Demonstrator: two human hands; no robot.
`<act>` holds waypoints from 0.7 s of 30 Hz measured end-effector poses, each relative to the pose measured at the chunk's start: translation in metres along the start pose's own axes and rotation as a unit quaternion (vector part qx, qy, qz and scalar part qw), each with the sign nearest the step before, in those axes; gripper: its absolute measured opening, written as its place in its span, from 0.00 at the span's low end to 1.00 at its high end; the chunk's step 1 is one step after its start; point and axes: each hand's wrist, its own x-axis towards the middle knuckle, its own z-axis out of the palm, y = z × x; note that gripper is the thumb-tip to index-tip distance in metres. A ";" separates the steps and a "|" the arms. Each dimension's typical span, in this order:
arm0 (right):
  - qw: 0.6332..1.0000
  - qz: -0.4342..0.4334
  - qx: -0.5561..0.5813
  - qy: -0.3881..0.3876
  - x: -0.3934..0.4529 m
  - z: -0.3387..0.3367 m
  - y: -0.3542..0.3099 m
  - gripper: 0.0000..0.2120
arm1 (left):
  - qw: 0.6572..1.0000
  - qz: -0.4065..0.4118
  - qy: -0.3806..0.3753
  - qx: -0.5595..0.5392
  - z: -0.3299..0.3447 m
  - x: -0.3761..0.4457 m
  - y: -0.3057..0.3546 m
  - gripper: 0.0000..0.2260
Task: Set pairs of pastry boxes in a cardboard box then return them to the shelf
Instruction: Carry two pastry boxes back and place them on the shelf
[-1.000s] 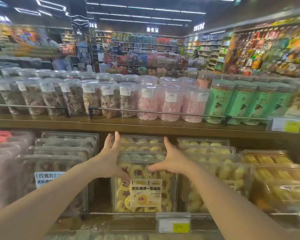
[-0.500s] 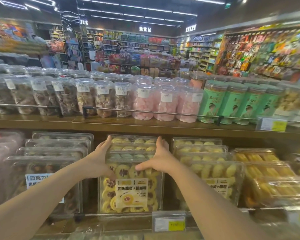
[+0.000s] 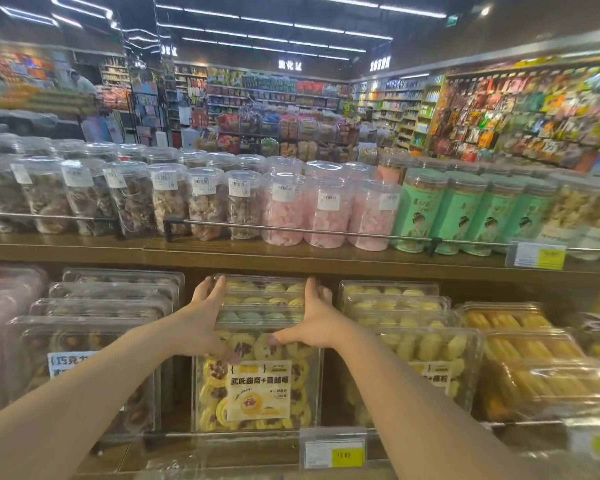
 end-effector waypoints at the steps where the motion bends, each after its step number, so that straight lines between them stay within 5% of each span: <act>1: 1.000 0.003 -0.007 -0.001 -0.003 -0.001 -0.002 0.70 | 1.000 0.000 0.000 0.012 -0.001 -0.003 0.001 0.73; 14: 0.978 -0.071 -0.185 0.059 -0.100 -0.055 0.004 0.66 | 0.991 0.051 0.086 0.092 -0.037 -0.112 0.032 0.63; 21: 0.976 -0.024 -0.189 0.102 -0.176 -0.075 0.046 0.70 | 0.974 0.098 0.052 0.195 -0.020 -0.155 0.053 0.56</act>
